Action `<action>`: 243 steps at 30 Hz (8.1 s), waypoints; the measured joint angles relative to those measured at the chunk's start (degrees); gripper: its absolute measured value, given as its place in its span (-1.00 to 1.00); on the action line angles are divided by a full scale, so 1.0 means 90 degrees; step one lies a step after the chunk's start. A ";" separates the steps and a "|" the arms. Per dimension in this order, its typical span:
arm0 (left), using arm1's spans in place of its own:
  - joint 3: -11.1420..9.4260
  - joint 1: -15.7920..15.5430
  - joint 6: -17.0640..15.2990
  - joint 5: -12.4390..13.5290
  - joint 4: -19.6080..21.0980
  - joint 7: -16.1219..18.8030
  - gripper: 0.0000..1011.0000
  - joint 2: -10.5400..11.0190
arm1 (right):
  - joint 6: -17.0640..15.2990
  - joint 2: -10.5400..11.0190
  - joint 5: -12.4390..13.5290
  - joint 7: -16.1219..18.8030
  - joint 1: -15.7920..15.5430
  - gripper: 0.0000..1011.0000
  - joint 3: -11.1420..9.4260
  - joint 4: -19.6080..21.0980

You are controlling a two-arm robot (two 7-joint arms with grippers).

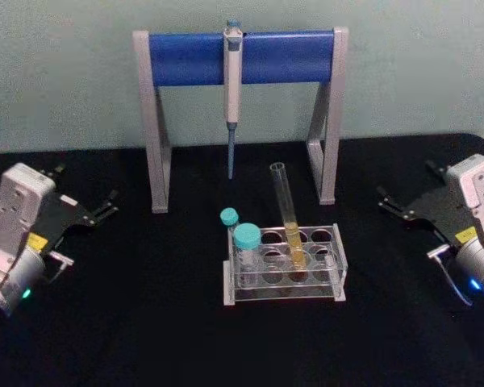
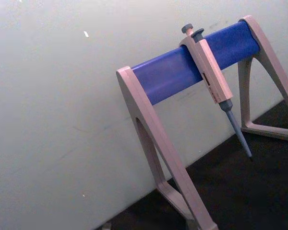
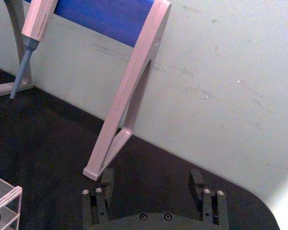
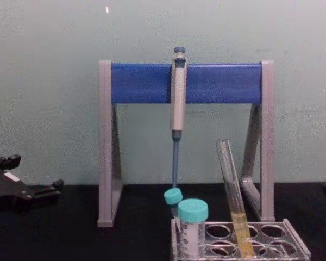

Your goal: Pick up the test tube from the test tube rack, shake it, then place it back into the test tube rack.

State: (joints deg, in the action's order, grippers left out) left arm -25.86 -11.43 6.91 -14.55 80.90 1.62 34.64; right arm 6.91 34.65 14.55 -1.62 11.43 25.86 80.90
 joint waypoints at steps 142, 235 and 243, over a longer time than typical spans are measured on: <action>0.0000 0.0000 0.0000 0.0000 0.0000 0.0000 0.98 0.0000 | -0.1140 -0.0759 0.1040 0.3784 0.0940 -0.56 0.0187 -0.0004; 0.0000 0.0000 0.0000 0.0001 0.0000 0.0000 0.98 0.0000 | 0.0652 0.0025 0.1280 0.3368 0.0219 -0.56 -0.0936 0.0881; 0.0000 0.0000 0.0000 0.0000 0.0000 0.0000 0.98 0.0000 | 0.0632 -0.0625 0.1276 0.3195 0.0458 -0.57 -0.0898 0.0601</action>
State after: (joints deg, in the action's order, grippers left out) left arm -25.86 -11.43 6.91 -14.55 80.90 1.62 34.65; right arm 12.59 29.02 26.03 27.14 15.56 17.78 86.30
